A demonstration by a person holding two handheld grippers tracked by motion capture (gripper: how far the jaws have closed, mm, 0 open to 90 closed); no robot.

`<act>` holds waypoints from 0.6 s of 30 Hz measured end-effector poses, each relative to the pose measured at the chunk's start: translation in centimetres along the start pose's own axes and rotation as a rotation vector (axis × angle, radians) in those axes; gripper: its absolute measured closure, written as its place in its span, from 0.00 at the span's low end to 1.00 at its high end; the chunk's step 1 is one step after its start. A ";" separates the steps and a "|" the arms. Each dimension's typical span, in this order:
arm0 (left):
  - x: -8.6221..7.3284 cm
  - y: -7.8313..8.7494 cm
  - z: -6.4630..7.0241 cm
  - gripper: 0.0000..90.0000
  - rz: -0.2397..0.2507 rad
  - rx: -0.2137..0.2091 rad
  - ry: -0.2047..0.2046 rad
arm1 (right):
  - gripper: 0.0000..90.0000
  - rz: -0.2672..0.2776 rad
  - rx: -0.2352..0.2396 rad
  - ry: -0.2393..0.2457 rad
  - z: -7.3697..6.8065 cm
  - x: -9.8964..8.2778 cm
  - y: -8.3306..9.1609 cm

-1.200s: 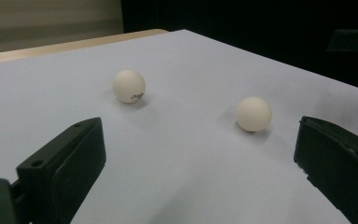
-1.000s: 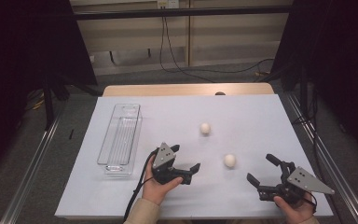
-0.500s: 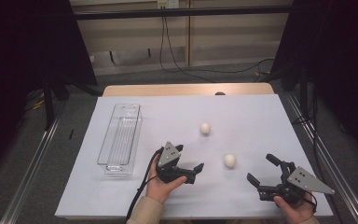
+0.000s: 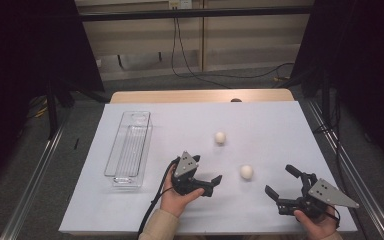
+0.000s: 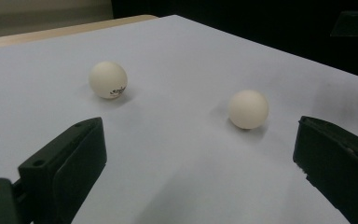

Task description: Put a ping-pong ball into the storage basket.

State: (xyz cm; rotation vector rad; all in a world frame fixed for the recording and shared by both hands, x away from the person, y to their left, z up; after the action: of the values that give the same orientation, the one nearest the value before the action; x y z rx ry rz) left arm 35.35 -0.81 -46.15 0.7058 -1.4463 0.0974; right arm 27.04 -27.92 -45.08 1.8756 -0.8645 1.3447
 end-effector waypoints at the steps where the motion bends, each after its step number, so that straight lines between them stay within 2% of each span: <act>1: 0.0 0.0 0.0 0.03 -0.001 0.000 -0.002 | 0.04 0.000 0.000 0.000 0.0 0.0 0.0; 18: 0.2 -1.1 0.5 0.03 -0.018 -0.018 -0.009 | 0.04 0.001 -0.002 0.002 0.1 0.0 0.0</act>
State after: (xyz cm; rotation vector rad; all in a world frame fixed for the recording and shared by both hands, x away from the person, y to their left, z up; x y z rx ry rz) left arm 35.48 -1.99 -46.39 0.7052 -1.4472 0.0670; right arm 27.09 -28.03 -45.10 1.8722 -0.8650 1.3458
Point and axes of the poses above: each handheld gripper's, and its own axes: y roughly backward along the jaws, x roughly out of its top, z roughly to its right, the point moved 5 cm from there along -y, roughly forward along the jaws, and after that the axes turned 12 degrees about -y, right-handed, at the moved point
